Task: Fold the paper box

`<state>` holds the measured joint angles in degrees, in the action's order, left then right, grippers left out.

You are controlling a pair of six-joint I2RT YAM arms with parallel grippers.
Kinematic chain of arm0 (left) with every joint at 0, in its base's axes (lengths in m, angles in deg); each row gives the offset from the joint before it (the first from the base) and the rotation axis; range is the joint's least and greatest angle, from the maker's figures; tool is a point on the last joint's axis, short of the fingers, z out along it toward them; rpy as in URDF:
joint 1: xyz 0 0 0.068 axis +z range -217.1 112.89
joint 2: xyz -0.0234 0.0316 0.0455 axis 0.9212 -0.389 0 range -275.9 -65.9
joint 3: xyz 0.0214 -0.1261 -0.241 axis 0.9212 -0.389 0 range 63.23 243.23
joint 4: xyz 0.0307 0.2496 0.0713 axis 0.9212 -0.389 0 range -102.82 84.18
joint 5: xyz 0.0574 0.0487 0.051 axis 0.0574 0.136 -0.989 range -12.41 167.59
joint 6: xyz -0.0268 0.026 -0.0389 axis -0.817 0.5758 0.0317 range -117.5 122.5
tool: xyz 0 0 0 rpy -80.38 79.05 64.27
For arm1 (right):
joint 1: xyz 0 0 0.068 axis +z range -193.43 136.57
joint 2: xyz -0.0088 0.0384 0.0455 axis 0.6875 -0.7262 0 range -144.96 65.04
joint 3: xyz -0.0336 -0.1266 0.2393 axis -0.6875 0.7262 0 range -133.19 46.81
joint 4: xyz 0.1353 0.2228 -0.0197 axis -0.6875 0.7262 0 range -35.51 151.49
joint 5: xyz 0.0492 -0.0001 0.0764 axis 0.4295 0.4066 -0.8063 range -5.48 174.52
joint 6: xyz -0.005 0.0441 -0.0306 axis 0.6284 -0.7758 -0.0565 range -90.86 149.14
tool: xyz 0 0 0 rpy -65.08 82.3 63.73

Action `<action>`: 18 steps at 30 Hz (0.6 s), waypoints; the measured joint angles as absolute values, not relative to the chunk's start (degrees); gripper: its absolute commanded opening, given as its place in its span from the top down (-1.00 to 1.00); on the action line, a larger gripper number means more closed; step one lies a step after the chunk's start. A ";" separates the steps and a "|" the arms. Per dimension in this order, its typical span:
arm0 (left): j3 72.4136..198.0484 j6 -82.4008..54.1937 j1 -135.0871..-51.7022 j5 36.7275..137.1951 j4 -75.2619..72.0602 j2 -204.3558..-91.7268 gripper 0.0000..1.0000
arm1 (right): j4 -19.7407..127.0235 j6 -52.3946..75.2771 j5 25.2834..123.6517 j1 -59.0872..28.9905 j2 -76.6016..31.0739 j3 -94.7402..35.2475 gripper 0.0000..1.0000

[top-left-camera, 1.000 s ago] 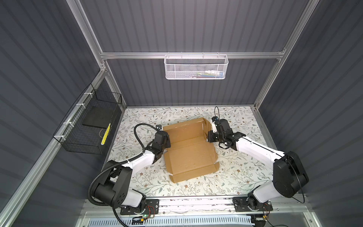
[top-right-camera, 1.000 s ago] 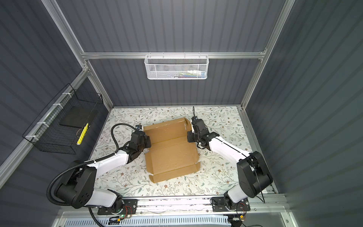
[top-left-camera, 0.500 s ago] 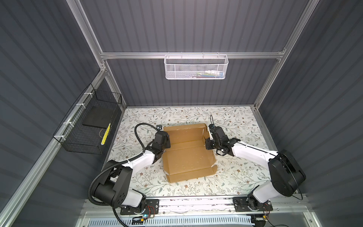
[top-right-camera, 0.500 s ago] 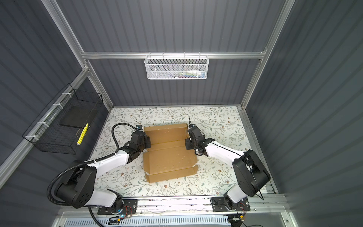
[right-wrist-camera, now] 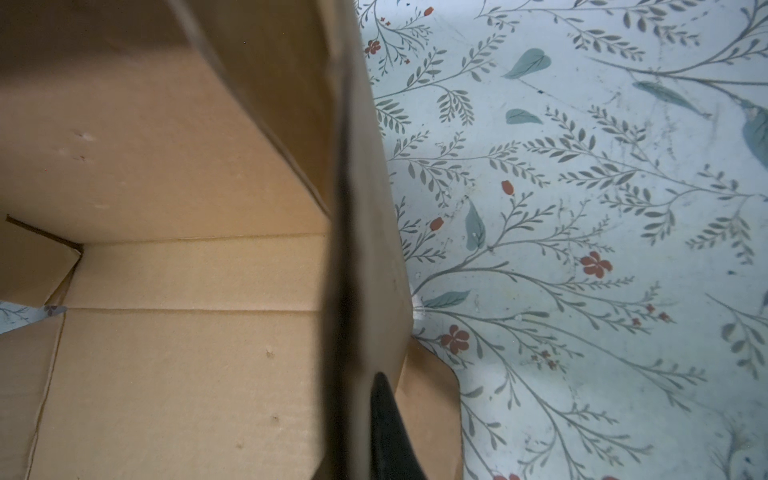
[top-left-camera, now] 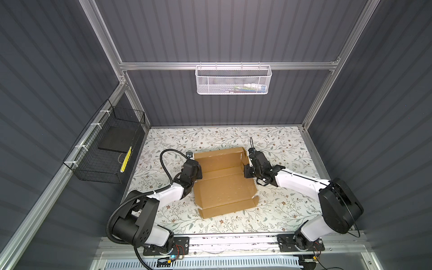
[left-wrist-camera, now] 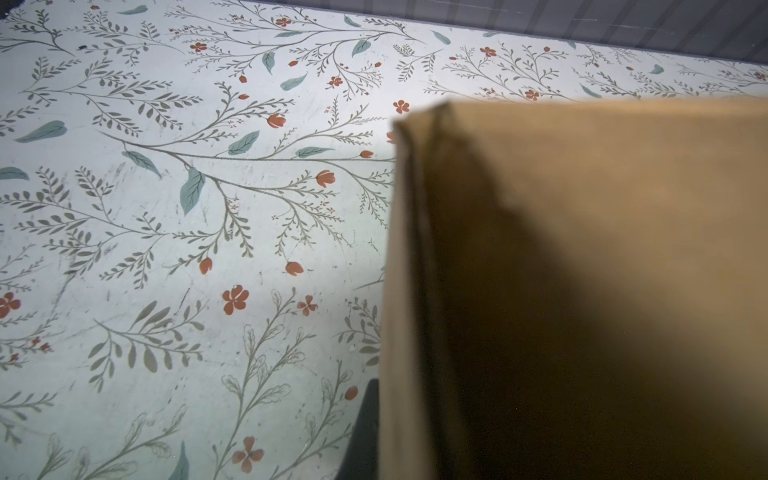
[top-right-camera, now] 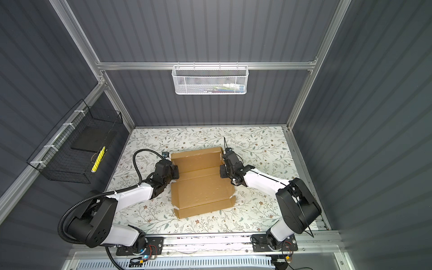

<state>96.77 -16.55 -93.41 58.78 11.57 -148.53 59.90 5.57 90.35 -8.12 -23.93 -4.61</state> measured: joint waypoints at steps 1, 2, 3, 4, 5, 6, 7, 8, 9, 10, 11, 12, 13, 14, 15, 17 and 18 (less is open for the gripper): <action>96.53 -16.50 -93.39 58.80 11.94 -148.53 1.00 | 59.90 5.57 90.41 -8.12 -23.93 -4.61 0.82; 96.38 -16.37 -93.37 58.83 12.22 -148.53 1.00 | 59.92 5.59 90.52 -8.12 -23.93 -4.61 0.81; 96.29 -16.22 -93.37 58.85 12.53 -148.53 1.00 | 59.94 5.59 90.61 -8.12 -23.93 -4.61 0.81; 96.20 -16.09 -93.37 58.85 12.81 -148.53 1.00 | 59.99 5.63 90.74 -8.12 -23.93 -4.61 0.80; 96.11 -15.91 -93.37 58.85 13.14 -148.51 1.00 | 60.10 5.66 90.87 -8.12 -23.93 -4.61 0.80; 96.05 -15.76 -93.37 58.87 13.34 -148.51 1.00 | 60.14 5.68 90.98 -8.12 -23.93 -4.61 0.80; 95.94 -15.65 -93.37 58.87 13.51 -148.51 1.00 | 60.23 5.81 91.11 -8.12 -23.93 -4.61 0.79; 95.87 -15.63 -93.37 58.91 13.56 -148.51 1.00 | 60.32 5.85 91.28 -8.12 -23.93 -4.61 0.78; 95.83 -15.52 -93.34 59.02 13.56 -148.51 1.00 | 60.40 5.98 91.44 -8.12 -23.91 -4.61 0.78; 95.79 -15.47 -93.37 59.09 13.60 -148.51 1.00 | 60.54 6.09 91.55 -8.12 -23.91 -4.61 0.76; 95.72 -15.41 -93.37 59.24 13.66 -148.51 1.00 | 60.67 6.22 91.70 -8.12 -23.91 -4.61 0.75; 95.68 -15.26 -93.37 59.28 13.73 -148.51 1.00 | 60.78 6.25 91.85 -8.12 -23.91 -4.61 0.75; 95.61 -15.12 -93.37 59.28 13.82 -148.51 1.00 | 60.99 6.31 91.92 -8.12 -23.91 -4.61 0.73; 95.57 -15.06 -93.37 59.31 13.91 -148.51 1.00 | 61.19 6.38 92.07 -8.12 -23.91 -4.61 0.72; 95.52 -15.04 -93.37 59.31 13.95 -148.51 1.00 | 61.32 6.42 92.14 -8.12 -23.91 -4.61 0.70; 95.50 -14.93 -93.37 59.46 13.97 -148.51 1.00 | 61.47 6.57 92.47 -8.12 -23.91 -4.61 0.69; 95.50 -14.84 -93.37 59.48 13.97 -148.51 1.00 | 61.50 6.64 92.53 -8.12 -23.91 -4.61 0.67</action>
<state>95.50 -14.84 -93.37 59.48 13.97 -148.51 61.50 6.64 92.53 -8.12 -23.91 -4.61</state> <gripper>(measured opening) 0.068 0.155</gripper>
